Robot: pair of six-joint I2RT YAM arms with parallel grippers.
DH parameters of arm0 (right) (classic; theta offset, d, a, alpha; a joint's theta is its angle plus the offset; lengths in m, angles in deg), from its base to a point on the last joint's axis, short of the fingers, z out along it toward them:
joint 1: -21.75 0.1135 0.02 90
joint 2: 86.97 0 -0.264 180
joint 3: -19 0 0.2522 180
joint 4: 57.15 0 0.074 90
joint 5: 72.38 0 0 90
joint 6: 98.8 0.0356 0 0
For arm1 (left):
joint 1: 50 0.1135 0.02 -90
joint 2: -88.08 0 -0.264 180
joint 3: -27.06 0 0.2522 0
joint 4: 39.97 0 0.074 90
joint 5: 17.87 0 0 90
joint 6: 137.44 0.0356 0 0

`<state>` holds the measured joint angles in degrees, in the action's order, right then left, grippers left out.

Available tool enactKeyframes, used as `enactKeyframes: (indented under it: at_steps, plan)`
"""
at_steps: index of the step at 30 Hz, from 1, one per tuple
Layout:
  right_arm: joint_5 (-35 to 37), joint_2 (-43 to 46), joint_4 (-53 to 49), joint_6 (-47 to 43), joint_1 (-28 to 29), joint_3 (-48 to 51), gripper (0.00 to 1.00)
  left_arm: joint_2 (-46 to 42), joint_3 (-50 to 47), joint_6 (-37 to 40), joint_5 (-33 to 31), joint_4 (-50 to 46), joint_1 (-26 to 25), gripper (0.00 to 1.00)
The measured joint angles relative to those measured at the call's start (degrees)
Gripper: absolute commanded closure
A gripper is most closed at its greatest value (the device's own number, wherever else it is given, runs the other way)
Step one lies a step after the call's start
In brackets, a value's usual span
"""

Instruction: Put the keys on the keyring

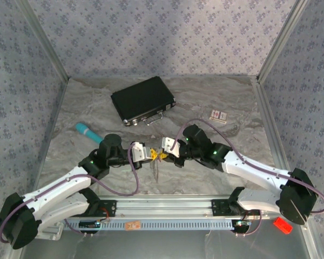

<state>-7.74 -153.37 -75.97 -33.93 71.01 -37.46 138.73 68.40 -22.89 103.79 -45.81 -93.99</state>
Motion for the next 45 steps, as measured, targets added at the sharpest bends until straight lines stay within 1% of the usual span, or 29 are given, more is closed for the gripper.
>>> enactKeyframes:
  at_steps: [2,4,9,15,17,20,21,22,23,24,25,26,30,34,39,45]
  plan:
    - [0.0,0.2,0.2,0.3,0.0,0.0,0.77,0.0,0.0,-0.4,0.1,0.6,-0.1,1.0]
    - [0.0,1.0,0.5,0.5,-0.1,0.0,0.74,0.0,0.0,-0.7,0.3,1.4,-0.1,1.0]
    - [-0.1,3.0,2.1,0.7,-0.3,0.0,0.75,0.0,0.0,-1.3,0.5,2.6,-0.1,1.0]
    - [-0.9,3.0,3.0,1.7,-0.3,0.0,0.83,0.0,0.0,-1.7,0.5,3.0,-0.1,1.0]
    - [-1.2,2.9,3.1,1.8,-0.3,0.1,0.88,0.0,0.0,-1.7,0.5,3.1,0.0,1.0]
    - [-1.6,2.7,3.1,2.0,-0.3,0.1,0.99,0.0,0.0,-1.7,0.3,3.0,0.0,1.0]
    - [-1.7,2.7,3.1,2.0,-0.3,0.1,1.0,0.0,0.0,-1.9,0.2,3.1,0.0,1.0]
    - [-1.7,2.7,3.1,1.7,-0.4,0.1,1.0,0.0,0.0,-2.1,0.0,3.1,0.0,0.96]
    - [-1.7,2.7,3.1,1.7,-0.4,0.1,1.0,0.0,0.0,-2.2,-0.2,3.1,0.0,0.88]
    - [-1.6,2.7,3.1,1.7,-0.4,0.1,1.0,0.0,0.0,-2.4,-0.6,3.1,0.0,0.84]
    - [-1.5,2.6,3.0,1.7,-0.4,0.1,1.0,0.0,0.0,-2.7,-1.3,3.1,-0.1,0.82]
    - [-1.4,2.6,2.7,1.6,-0.4,0.1,1.0,0.0,0.0,-2.8,-1.8,3.0,-0.1,0.78]
    - [0.1,2.4,-0.2,0.7,-0.4,-0.2,1.0,0.0,0.0,-3.1,-4.8,2.2,-0.1,0.69]
    - [2.1,1.1,-5.2,-0.6,-0.4,-2.8,1.0,0.0,0.0,-2.5,-6.6,-0.3,-0.1,0.66]
    - [4.4,-0.6,-10.6,-2.2,0.1,-6.9,1.0,0.2,0.6,-2.3,-7.1,-3.6,-0.1,0.67]
    - [6.7,-2.8,-16.0,-3.9,1.6,-11.6,1.0,0.5,2.4,-1.9,-7.1,-4.3,-0.1,0.69]
